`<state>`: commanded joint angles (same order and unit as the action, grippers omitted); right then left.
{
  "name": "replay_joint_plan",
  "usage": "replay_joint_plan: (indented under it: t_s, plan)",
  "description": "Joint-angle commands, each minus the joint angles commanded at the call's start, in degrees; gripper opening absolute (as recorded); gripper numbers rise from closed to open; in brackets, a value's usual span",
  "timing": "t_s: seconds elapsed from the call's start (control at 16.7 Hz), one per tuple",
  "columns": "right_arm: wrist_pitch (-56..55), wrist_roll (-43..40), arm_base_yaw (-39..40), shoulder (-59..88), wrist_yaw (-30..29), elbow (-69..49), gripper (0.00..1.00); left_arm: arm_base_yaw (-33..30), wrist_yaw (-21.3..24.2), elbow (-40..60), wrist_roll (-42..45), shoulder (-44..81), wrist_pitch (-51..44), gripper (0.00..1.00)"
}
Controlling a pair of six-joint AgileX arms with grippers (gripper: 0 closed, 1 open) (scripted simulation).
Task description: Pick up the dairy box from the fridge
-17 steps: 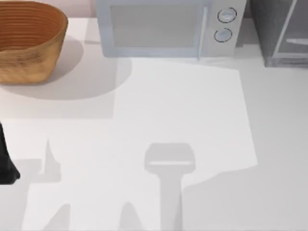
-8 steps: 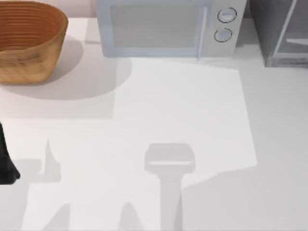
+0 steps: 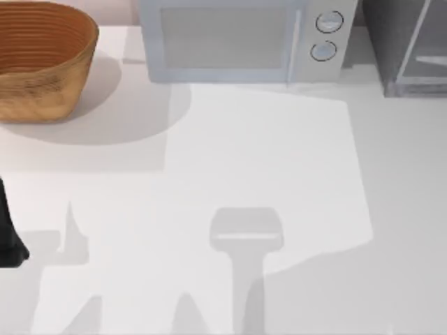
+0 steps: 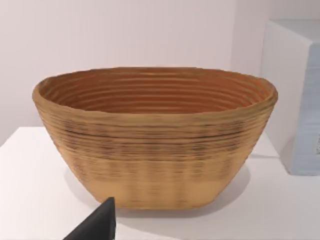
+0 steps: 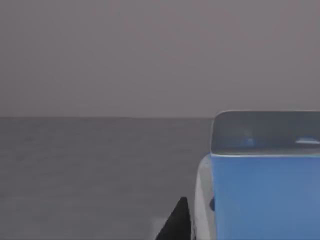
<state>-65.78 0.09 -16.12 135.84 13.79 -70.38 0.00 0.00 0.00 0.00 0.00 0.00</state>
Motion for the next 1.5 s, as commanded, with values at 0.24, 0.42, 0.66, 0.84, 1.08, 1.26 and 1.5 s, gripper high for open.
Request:
replay_joint_plan:
  t_s: [0.24,0.42,0.66,0.84,1.08,1.26,1.5]
  plan:
    - [5.5,0.1,0.0,-5.5,0.0,0.1,0.0,0.0,0.0,0.0,0.0,0.0,0.0,1.0]
    - [6.0,0.1,-0.1,-6.1,0.0,0.0,0.0,0.0,0.0,0.0,0.0,0.0,0.0,1.0]
    - [4.6,0.2,-0.1,-7.5,0.8,2.2,0.0,0.0,0.0,0.0,0.0,0.0,0.0,1.0]
    - [1.0,0.2,-1.0,-11.4,2.2,9.6,0.0,0.0,0.0,0.0,0.0,0.0,0.0,1.0]
    - [-4.3,0.3,-3.2,-17.0,3.7,22.0,0.0,0.0,0.0,0.0,0.0,0.0,0.0,1.0]
    - [-6.7,0.3,-4.2,-19.2,4.4,25.9,0.0,0.0,0.0,0.0,0.0,0.0,0.0,1.0]
    - [-6.7,0.4,-3.9,-19.0,4.4,25.9,0.0,0.0,0.0,0.0,0.0,0.0,0.0,1.0]
